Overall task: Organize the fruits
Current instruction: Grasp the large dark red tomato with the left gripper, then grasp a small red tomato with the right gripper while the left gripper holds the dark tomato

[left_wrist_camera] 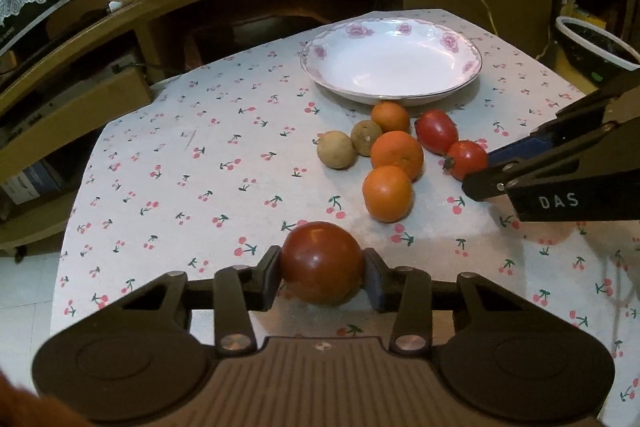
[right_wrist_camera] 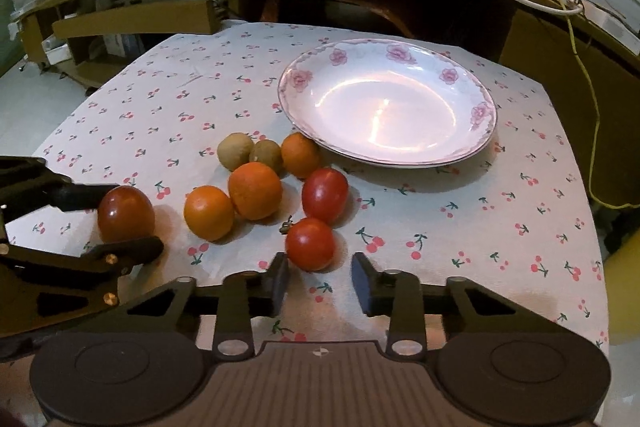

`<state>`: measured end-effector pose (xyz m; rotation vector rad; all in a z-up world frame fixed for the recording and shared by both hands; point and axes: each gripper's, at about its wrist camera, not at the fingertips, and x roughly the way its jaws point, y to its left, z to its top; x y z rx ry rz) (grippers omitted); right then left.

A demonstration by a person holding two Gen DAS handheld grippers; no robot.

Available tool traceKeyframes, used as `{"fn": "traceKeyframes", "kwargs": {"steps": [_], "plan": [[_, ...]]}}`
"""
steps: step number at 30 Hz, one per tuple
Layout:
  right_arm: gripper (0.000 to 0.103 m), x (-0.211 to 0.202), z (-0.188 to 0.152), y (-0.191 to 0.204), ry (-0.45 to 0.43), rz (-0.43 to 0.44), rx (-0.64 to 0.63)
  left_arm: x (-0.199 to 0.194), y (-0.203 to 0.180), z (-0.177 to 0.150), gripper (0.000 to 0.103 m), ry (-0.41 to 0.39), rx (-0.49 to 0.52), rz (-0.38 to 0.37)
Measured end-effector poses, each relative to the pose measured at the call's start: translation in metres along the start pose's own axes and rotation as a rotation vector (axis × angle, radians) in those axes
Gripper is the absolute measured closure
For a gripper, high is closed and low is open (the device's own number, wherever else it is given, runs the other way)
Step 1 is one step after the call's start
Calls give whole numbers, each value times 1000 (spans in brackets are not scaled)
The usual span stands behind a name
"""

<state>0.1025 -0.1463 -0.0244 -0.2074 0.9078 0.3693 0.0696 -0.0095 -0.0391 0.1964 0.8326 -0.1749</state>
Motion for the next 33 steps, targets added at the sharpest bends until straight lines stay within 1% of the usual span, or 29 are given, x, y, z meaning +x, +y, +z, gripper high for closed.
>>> {"fn": "traceKeyframes", "kwargs": {"steps": [3,5,7,10,12,13,14,16,17,19,22,23,24,29,31,33], "plan": [[80,-1,1,-1,7,11,12,0,1,3,57,16,-12,-3],[80,-3,0,-3,9,23,23,-2,1,6,57,24,-30,-19],[81,-6,0,-6,9,44,43,-6,0,9,57,16,-29,-23],[82,-15,2,-11,-15,56,63,-12,-2,16,57,0,-32,-35],[90,-20,5,-15,-28,76,86,-14,-3,23,57,-4,-44,-51],[100,-22,6,-17,-31,90,99,-14,-4,27,57,-7,-45,-57],[100,-24,7,-18,-35,101,111,-14,-6,30,57,-9,-42,-58],[100,-24,9,-19,-38,88,105,-13,-7,35,57,-13,-33,-51],[99,-22,9,-19,-32,83,101,-12,-6,36,57,-13,-36,-53],[97,-19,8,-21,-13,105,105,-12,-3,35,57,-9,-48,-58],[80,-22,5,-21,-35,104,82,-10,2,30,57,11,-69,-71],[64,-21,5,-21,-33,115,82,-9,3,29,57,17,-71,-72],[58,-20,6,-20,-36,125,88,-9,4,28,57,19,-70,-72],[57,-10,9,-8,-36,106,39,-9,6,26,57,17,-73,-77],[57,-5,10,-7,-33,68,33,-8,6,27,57,20,-74,-82],[60,-1,11,-11,-18,59,53,-6,6,28,57,22,-71,-84]]}}
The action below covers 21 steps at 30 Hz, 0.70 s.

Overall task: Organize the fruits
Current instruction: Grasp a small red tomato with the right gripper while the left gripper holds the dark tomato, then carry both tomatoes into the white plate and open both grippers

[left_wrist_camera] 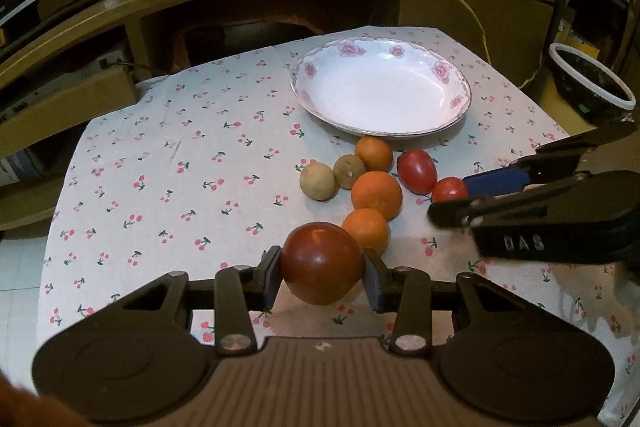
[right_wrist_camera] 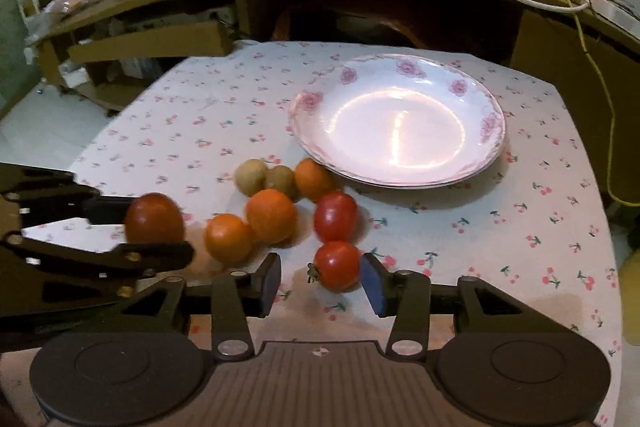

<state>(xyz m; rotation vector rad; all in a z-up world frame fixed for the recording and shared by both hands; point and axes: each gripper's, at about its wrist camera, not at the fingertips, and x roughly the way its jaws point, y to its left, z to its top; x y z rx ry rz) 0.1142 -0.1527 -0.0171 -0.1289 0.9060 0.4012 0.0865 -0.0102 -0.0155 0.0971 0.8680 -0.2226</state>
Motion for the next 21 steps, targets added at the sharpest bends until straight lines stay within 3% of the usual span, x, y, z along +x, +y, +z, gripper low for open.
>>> {"fn": "traceKeyframes", "kwargs": {"steps": [2,8,13,21], "plan": [[73,2,0,-4,12,-17,13,1,-3,2,57,3,11,0],[74,-7,-1,-7,10,7,30,-1,-11,15,57,-26,34,-13],[74,-19,11,-6,-39,22,38,2,-14,40,57,-64,51,-5],[74,-19,40,-30,-108,-37,85,23,-15,84,57,-100,67,-10]]}}
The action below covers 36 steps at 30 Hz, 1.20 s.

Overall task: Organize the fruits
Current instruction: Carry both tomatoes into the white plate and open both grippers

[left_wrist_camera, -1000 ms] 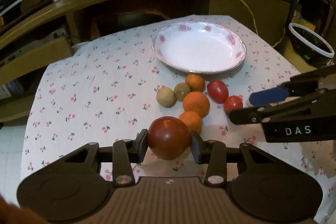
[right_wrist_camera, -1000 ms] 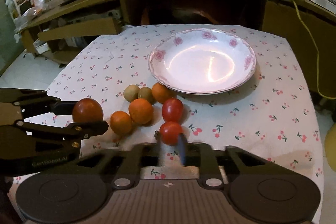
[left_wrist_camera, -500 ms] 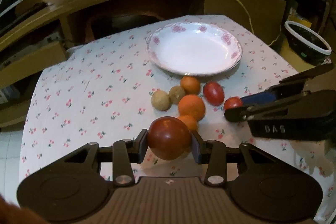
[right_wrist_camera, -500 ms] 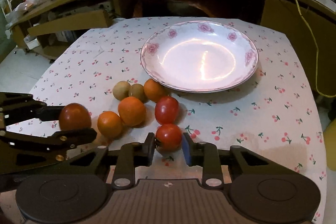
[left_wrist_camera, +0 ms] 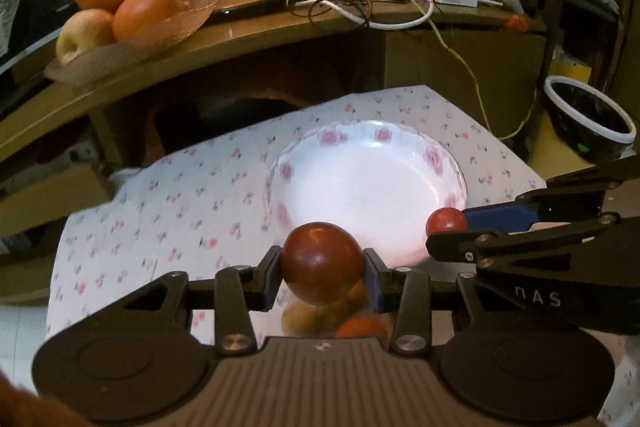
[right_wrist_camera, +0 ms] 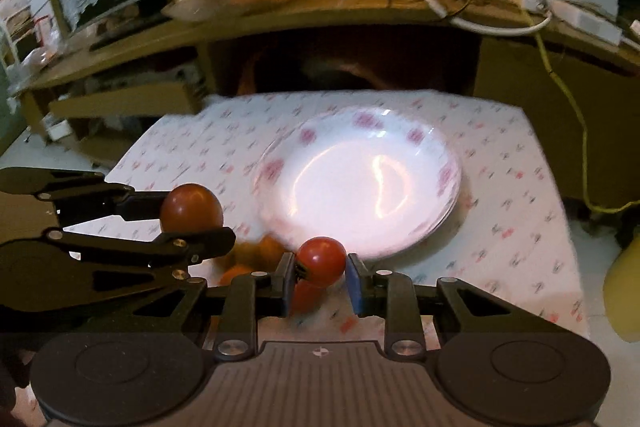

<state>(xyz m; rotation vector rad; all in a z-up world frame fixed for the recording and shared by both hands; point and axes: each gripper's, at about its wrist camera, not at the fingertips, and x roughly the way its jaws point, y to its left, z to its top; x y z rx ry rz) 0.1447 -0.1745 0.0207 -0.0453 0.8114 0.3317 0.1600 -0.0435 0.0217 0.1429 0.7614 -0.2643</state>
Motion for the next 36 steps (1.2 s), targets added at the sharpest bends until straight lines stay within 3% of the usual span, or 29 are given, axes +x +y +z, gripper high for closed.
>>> {"fn": "traceKeyframes", "kwargs": {"steps": [15,36], "plan": [[73,45,19,-21,40,-47,-3,52,5,11,57,48,-9,-19],[63,33,19,-21,8,-32,-14,31,15,10,52,23,-35,-27]]}}
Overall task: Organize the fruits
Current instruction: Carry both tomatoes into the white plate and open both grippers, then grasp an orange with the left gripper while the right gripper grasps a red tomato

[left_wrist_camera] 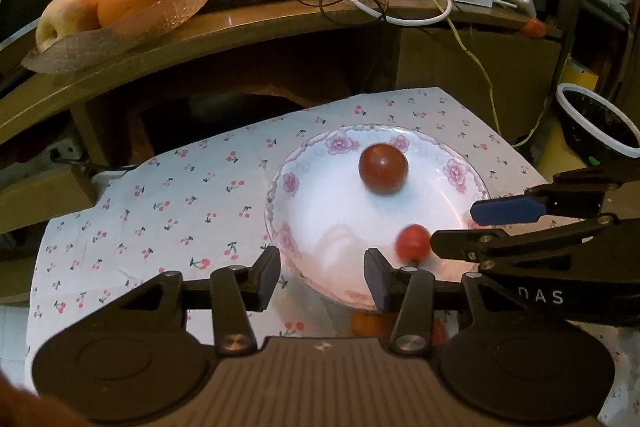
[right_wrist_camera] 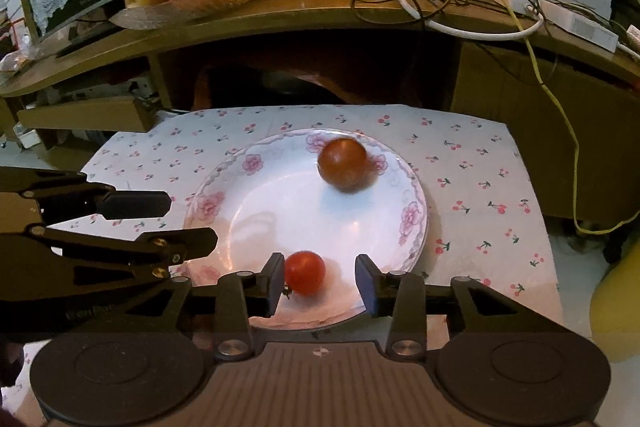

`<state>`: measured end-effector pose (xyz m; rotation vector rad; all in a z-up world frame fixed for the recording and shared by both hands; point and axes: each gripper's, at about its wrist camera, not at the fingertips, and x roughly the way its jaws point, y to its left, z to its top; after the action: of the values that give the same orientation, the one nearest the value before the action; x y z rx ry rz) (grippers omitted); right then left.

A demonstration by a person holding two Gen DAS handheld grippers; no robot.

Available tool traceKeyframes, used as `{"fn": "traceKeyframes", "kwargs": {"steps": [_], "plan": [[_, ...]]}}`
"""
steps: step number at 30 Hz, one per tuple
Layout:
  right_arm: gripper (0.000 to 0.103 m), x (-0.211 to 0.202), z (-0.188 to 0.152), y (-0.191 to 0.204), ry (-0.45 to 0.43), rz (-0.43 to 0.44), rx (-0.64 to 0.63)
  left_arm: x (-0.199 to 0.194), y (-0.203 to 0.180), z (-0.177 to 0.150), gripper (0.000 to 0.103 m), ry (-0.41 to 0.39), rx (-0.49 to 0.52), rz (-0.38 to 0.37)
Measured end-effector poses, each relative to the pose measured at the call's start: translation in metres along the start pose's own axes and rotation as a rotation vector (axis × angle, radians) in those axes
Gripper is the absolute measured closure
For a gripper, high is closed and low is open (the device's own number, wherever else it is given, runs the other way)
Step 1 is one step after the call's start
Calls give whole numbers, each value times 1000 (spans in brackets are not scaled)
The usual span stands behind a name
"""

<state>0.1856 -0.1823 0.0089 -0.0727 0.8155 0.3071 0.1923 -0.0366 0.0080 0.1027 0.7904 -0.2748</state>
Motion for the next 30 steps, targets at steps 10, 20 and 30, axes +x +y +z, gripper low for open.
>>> {"fn": "traceKeyframes", "kwargs": {"steps": [10,20,30], "plan": [[62,-10,-7,2,1,15,-17,-16,3,-14,52,15,34,-27],[58,-28,-31,21,30,84,-90,-38,13,-60,50,92,46,-73],[57,-14,-39,30,83,96,-128,-43,3,-66,48,96,85,-131]]}}
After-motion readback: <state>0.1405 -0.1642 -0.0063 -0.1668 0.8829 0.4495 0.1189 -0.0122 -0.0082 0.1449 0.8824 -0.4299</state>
